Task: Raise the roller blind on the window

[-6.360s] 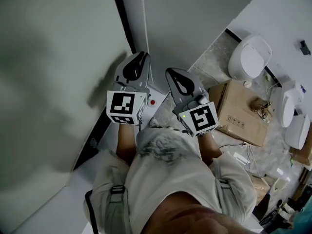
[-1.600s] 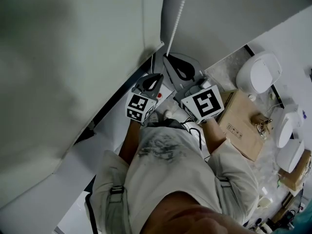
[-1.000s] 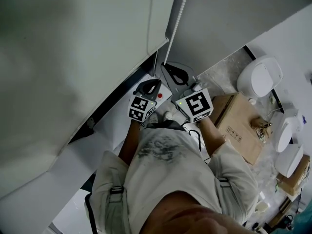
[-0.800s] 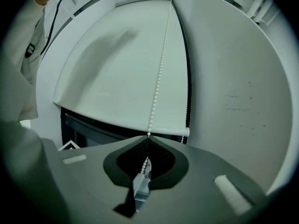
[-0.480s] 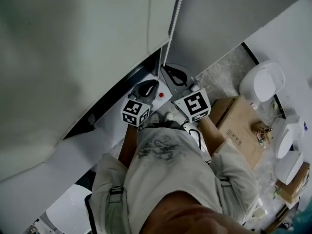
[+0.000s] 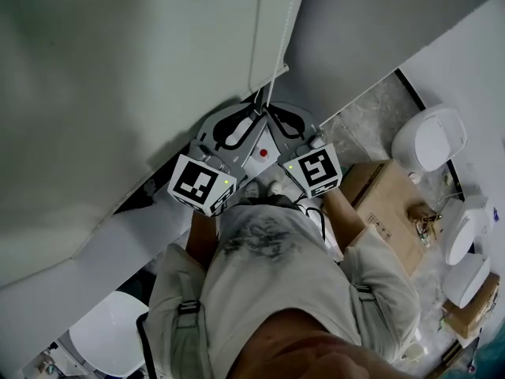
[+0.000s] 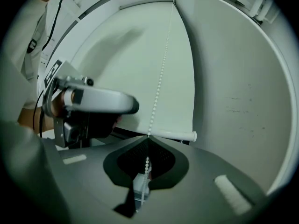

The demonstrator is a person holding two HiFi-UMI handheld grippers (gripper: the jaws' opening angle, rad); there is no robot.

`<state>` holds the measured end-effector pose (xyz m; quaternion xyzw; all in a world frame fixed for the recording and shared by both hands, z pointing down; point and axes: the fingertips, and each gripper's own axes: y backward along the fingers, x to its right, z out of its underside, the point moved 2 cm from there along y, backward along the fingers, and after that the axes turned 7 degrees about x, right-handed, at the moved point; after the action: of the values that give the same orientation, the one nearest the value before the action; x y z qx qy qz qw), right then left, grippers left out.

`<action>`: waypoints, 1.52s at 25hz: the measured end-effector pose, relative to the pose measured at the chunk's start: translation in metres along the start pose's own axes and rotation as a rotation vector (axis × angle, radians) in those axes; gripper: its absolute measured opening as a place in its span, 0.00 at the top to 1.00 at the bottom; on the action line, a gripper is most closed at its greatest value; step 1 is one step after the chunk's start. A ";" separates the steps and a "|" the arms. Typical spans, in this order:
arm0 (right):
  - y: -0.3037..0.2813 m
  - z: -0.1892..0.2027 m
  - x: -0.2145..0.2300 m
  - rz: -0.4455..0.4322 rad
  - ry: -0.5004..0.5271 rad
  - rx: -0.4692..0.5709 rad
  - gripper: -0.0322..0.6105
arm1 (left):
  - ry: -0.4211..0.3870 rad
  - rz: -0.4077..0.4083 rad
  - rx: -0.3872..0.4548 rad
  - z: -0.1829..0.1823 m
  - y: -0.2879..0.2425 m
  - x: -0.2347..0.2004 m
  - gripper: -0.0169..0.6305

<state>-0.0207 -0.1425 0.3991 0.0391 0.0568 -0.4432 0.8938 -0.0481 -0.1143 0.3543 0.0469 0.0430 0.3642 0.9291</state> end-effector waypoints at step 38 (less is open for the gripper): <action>-0.011 0.046 -0.005 -0.028 -0.013 -0.096 0.93 | -0.049 0.012 0.027 -0.047 -0.044 -0.019 0.96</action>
<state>-0.0297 -0.1505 0.4453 -0.0072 0.0728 -0.4528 0.8886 -0.0375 -0.1565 0.3030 0.0686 0.0248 0.3679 0.9270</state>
